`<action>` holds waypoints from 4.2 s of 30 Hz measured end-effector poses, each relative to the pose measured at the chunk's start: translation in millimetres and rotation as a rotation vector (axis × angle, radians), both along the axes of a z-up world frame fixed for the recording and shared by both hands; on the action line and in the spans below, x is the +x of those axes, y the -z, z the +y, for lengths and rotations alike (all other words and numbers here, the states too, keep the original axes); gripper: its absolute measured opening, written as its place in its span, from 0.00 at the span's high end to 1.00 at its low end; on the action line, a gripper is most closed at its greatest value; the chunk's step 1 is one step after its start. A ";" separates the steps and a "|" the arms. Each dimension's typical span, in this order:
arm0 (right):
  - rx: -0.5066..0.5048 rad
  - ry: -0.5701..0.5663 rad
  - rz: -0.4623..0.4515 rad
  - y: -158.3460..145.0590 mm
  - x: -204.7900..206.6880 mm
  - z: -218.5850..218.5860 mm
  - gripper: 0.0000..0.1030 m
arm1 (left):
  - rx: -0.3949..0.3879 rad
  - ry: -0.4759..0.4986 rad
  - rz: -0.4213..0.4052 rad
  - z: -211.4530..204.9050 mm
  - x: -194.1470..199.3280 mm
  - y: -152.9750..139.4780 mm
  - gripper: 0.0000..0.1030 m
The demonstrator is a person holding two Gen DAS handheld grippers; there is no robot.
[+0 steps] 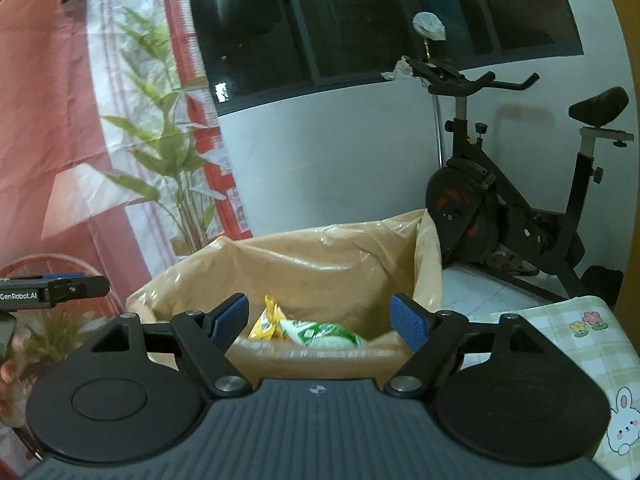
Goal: Organize snacks
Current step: 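Withdraw both tools from the box back to the snack pile, then grasp the red-and-green chip bag with left while right grasps pink-wrapped pastry, then carry both held snacks over the box and open both grippers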
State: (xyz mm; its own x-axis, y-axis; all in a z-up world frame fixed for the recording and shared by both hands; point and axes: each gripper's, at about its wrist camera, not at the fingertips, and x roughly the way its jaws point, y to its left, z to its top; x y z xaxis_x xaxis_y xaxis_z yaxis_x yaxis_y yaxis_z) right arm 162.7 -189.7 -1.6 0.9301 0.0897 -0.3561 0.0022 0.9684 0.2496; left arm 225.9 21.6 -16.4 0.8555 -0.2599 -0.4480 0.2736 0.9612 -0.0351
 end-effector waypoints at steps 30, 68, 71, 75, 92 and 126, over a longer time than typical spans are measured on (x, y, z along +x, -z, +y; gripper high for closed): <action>-0.078 -0.141 0.328 121.1 -85.4 46.6 0.27 | -0.086 -0.036 0.218 9.0 -60.9 107.8 0.19; -0.157 -0.132 0.427 155.3 -78.1 54.0 0.25 | -0.144 -0.157 0.340 22.5 -15.2 140.4 0.19; -0.152 -0.131 0.425 155.5 -78.3 53.0 0.25 | -0.156 -0.178 0.367 25.6 -9.6 149.7 0.14; -0.151 -0.130 0.424 155.8 -78.3 53.3 0.25 | -0.193 -0.180 0.381 27.7 -10.2 159.9 0.05; -0.154 -0.136 0.424 158.0 -76.7 54.3 0.26 | -0.242 -0.075 0.370 13.1 -19.5 162.4 0.34; -0.127 -0.203 0.048 36.1 -79.7 57.5 0.27 | -0.228 0.074 -0.053 -0.4 -55.7 17.6 0.35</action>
State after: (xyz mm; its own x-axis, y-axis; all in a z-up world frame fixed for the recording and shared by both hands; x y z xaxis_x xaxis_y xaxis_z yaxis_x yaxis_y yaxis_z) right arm 83.0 -132.2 -37.7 0.8793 0.2246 -0.4200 -0.1867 0.9738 0.1297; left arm 170.2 21.2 -33.9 0.8509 -0.4124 -0.3255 0.3506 0.9071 -0.2328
